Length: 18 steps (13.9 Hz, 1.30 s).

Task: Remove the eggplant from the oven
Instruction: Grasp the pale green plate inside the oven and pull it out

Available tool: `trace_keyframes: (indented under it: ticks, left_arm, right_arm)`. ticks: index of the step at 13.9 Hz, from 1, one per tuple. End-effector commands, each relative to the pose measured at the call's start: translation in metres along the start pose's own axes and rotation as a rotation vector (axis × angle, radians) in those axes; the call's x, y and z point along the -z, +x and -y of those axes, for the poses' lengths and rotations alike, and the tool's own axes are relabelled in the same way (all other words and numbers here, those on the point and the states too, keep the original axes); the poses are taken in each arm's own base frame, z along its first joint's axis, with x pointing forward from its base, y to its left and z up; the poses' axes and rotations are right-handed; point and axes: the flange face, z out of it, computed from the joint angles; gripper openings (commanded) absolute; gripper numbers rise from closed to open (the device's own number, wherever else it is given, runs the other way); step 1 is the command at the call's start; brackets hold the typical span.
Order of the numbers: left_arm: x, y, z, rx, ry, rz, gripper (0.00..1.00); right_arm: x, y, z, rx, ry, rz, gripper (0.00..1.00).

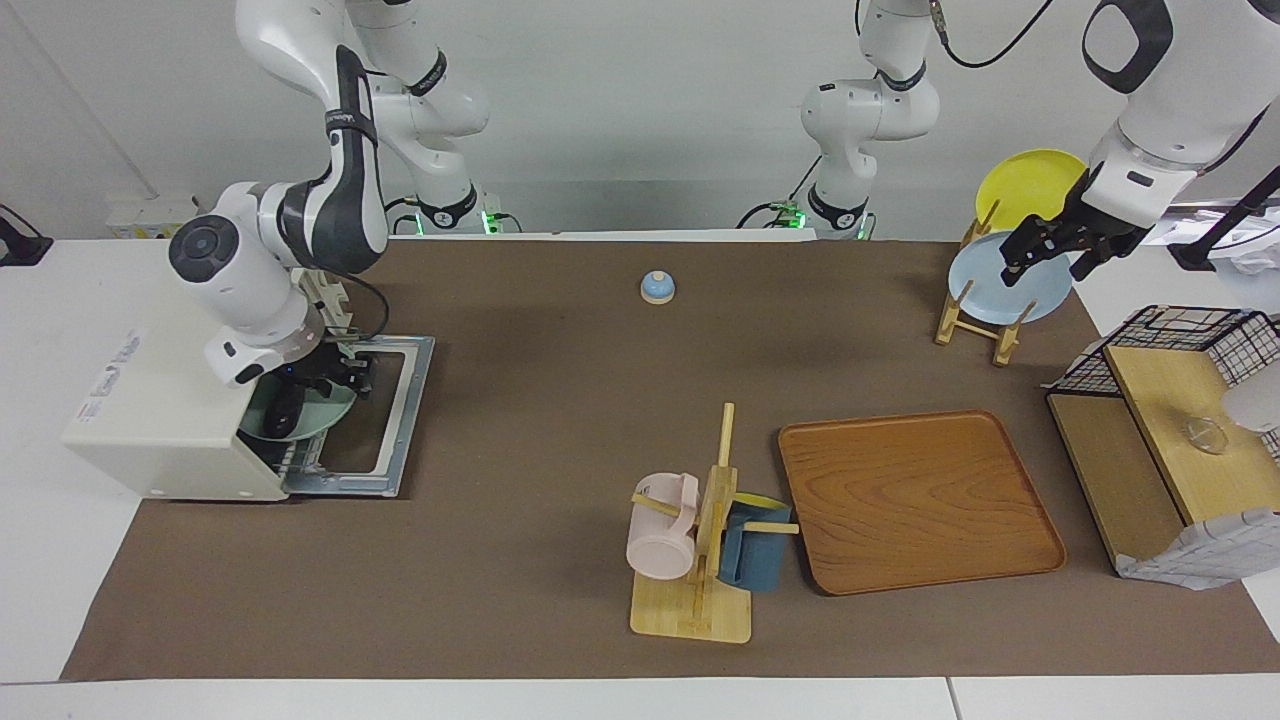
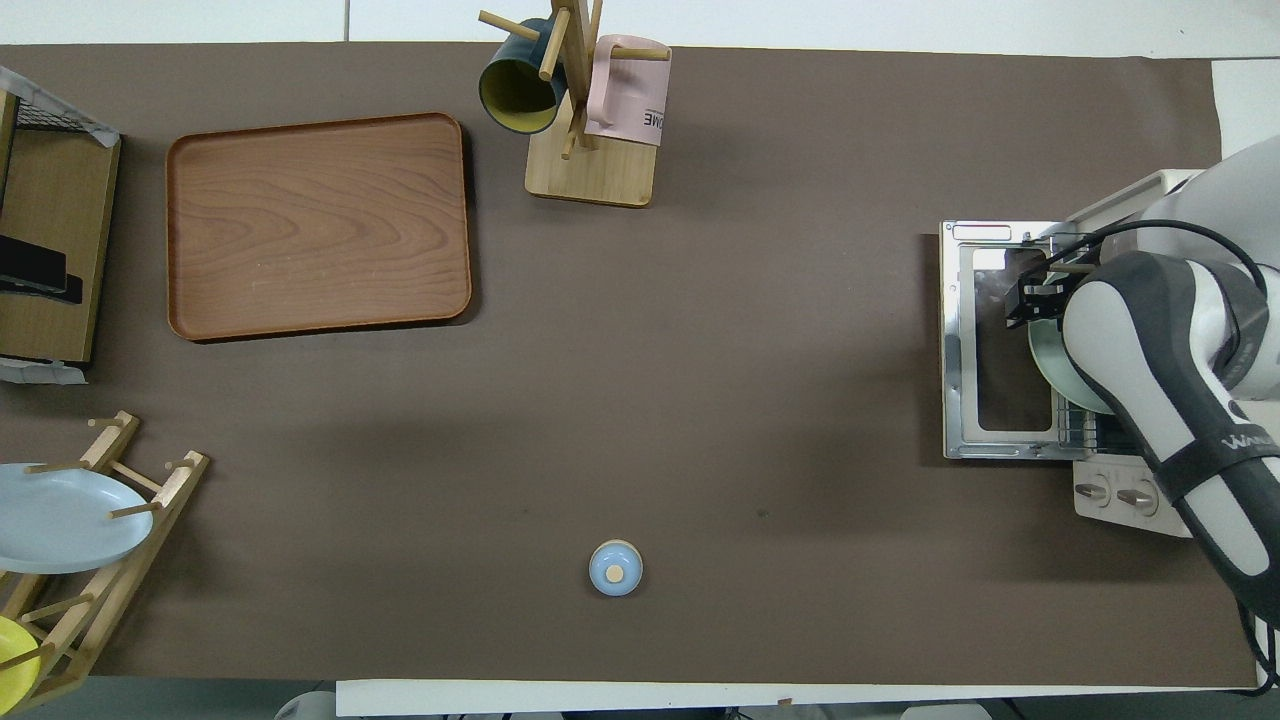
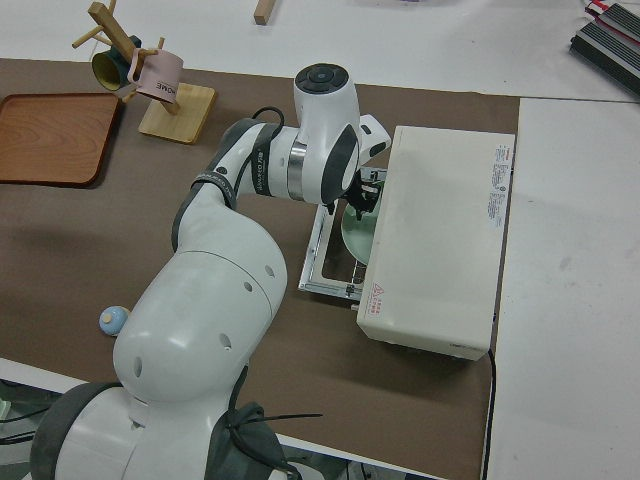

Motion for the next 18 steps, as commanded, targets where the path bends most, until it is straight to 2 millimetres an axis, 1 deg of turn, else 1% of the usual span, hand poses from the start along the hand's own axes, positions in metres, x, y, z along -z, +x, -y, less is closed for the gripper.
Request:
trace_keyframes:
  ticks: [1, 2, 3, 4, 5, 7, 8, 9, 10, 11, 13, 14, 15, 17, 18]
  left_arm:
    - [0.001, -0.001, 0.003, -0.006, -0.002, 0.011, 1.0]
    - [0.001, -0.001, 0.002, -0.009, -0.002, 0.011, 1.0]
    - [0.001, -0.001, 0.003, -0.006, -0.002, 0.011, 1.0]
    - [0.001, -0.001, 0.002, -0.007, -0.002, 0.011, 1.0]
    - [0.001, -0.001, 0.002, -0.007, -0.002, 0.011, 1.0]
    - [0.001, -0.001, 0.002, -0.007, -0.002, 0.011, 1.0]
    - [0.001, -0.001, 0.002, -0.009, -0.002, 0.011, 1.0]
    - [0.001, -0.001, 0.002, -0.007, -0.002, 0.011, 1.0]
    - [0.001, -0.001, 0.003, -0.006, -0.002, 0.011, 1.0]
    - [0.001, -0.001, 0.002, -0.009, -0.002, 0.011, 1.0]
    - [-0.001, -0.003, 0.006, -0.003, -0.001, 0.026, 1.0]
    - [-0.001, -0.003, 0.016, 0.019, -0.002, 0.025, 1.0]
    - [-0.001, -0.004, 0.03, 0.045, -0.003, 0.025, 1.0]
    - [-0.002, -0.006, 0.042, 0.063, -0.005, 0.036, 1.0]
    - [-0.002, -0.007, 0.046, 0.072, -0.005, 0.037, 1.0]
  right_arm:
    - [0.005, -0.008, 0.002, 0.003, 0.008, -0.017, 0.57]
    - [0.001, -0.008, 0.003, 0.007, 0.006, -0.01, 0.52]
    - [-0.009, -0.009, 0.001, 0.02, -0.007, 0.008, 0.37]
    - [-0.014, -0.008, 0.001, 0.053, -0.039, 0.018, 0.16]
    - [-0.013, -0.008, 0.003, 0.086, -0.081, 0.019, 0.02]
    - [-0.009, -0.007, 0.025, 0.139, -0.115, 0.02, 0.0]
    - [0.0, -0.003, 0.038, 0.169, -0.144, 0.015, 0.0]
    - [0.007, 0.002, 0.056, 0.185, -0.171, 0.024, 0.0]
    - [0.024, 0.007, 0.089, 0.167, -0.187, 0.016, 0.0]
    - [0.036, 0.007, 0.129, 0.141, -0.197, 0.008, 0.0]
    - [0.054, 0.011, 0.233, 0.032, -0.198, -0.011, 0.0]
    - [0.058, 0.015, 0.281, -0.044, -0.156, -0.002, 0.0]
    - [0.057, 0.012, 0.334, -0.08, -0.1, 0.0, 0.0]
    - [0.032, -0.005, 0.426, -0.122, -0.056, -0.033, 0.0]
    - [0.015, -0.01, 0.468, -0.184, -0.009, -0.063, 0.0]
